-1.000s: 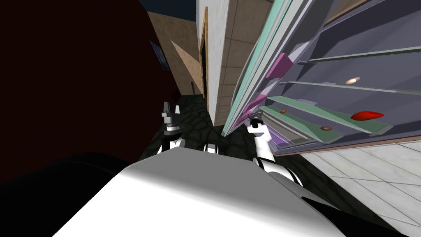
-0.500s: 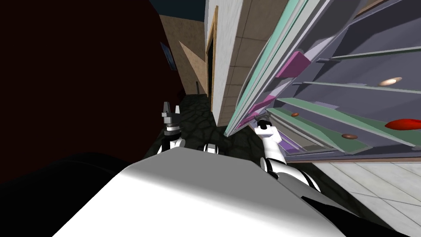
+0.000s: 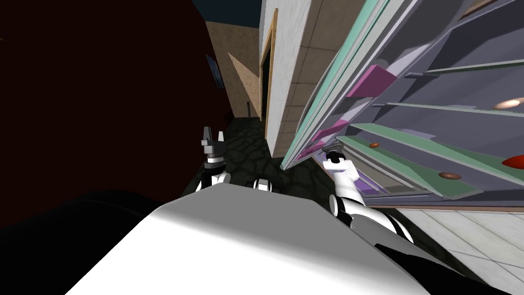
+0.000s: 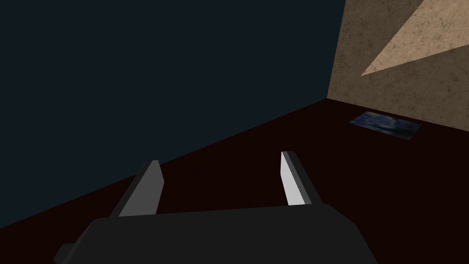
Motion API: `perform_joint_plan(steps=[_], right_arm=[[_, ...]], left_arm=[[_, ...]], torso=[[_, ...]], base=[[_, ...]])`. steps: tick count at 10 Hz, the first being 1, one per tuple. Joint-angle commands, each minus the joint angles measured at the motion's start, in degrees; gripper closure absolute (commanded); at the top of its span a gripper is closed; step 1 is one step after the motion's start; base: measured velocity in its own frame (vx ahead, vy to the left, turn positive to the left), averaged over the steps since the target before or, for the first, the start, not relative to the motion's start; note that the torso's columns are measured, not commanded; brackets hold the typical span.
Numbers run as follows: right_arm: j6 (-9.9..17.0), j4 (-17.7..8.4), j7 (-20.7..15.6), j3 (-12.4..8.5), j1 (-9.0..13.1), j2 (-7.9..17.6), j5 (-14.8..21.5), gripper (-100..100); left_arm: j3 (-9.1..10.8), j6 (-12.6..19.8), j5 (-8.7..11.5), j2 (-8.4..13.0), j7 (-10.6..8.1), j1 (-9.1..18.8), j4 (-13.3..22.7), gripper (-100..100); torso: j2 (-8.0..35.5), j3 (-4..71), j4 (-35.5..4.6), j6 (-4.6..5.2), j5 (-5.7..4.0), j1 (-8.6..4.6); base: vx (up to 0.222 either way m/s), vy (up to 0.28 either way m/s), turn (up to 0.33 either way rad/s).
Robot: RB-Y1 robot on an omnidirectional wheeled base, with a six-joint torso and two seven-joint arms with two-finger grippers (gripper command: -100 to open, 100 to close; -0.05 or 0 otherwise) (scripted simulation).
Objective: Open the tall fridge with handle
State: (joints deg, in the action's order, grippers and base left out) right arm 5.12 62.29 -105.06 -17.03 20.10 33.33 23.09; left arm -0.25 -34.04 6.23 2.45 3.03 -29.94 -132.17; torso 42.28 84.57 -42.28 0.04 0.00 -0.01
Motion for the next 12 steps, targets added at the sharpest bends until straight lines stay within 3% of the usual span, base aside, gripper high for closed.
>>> perform_joint_plan(steps=[1,2,3,5,6,8,9,10,11,12], right_arm=[[-3.2,-3.6,-0.8,-1.8,0.2,3.6,-2.7,-100],[-3.2,-5.9,-0.8,-1.8,0.2,3.6,-2.7,-100],[-6.5,-9.2,-1.5,-3.7,0.8,5.9,-4.9,-100],[-6.5,-11.4,-1.5,-3.7,0.8,7.1,-5.3,-100],[-9.1,-13.0,-2.3,-5.5,1.4,9.7,-7.8,-100],[-9.8,-16.5,-2.3,-5.5,1.4,10.5,-7.8,-100],[-13.0,-19.2,-3.1,-7.4,2.0,13.0,-10.4,-100],[-13.0,-21.1,-3.1,-7.4,2.0,14.0,-10.4,-100],[-16.3,-24.7,-3.9,-9.2,2.6,15.8,-12.5,-100],[-16.3,-26.4,-3.9,-9.2,2.6,17.4,-12.9,-100]], left_arm=[[-0.01,0.0,0.0,0.0,0.0,0.0,0.0,0],[0.0,0.0,0.0,0.0,0.0,0.0,0.0,0],[0.0,0.0,0.0,0.0,0.0,0.0,0.0,0],[0.0,0.0,0.0,0.0,0.0,0.0,0.0,0],[0.0,0.0,0.0,0.0,0.0,0.0,0.0,0],[0.0,0.0,0.0,0.0,0.0,0.0,0.0,0],[0.0,0.0,0.0,0.0,0.0,0.0,0.0,0],[0.0,0.0,0.0,0.0,0.0,0.0,0.0,0],[0.0,0.0,0.0,0.0,0.0,0.0,0.0,0],[-0.01,0.0,0.0,0.0,0.0,0.0,0.0,0]], torso=[[0.0,0.0,0.0,-0.09,0.02,0.1],[0.0,0.0,0.0,-0.03,0.03,0.07],[0.0,0.0,0.0,0.01,-0.04,-0.1],[0.0,0.0,0.0,-0.02,0.01,0.03],[0.0,0.0,0.0,-0.01,-0.04,-0.1],[0.0,0.0,0.0,0.0,0.02,0.08],[0.0,0.0,0.0,0.01,-0.04,-0.11],[0.1,0.0,0.0,-0.09,0.0,0.04],[0.0,0.0,0.0,-0.02,0.01,0.02],[0.0,0.0,0.0,-0.06,0.02,0.09]], base=[[-0.018,0.08,0.144],[-0.01,0.041,-0.014],[-0.032,0.08,0.237],[-0.012,0.052,0.052],[-0.002,0.08,0.247],[-0.005,0.06,0.052],[-0.022,0.075,0.219],[-0.018,0.066,0.131],[-0.009,0.087,0.231],[-0.013,0.092,0.128]])
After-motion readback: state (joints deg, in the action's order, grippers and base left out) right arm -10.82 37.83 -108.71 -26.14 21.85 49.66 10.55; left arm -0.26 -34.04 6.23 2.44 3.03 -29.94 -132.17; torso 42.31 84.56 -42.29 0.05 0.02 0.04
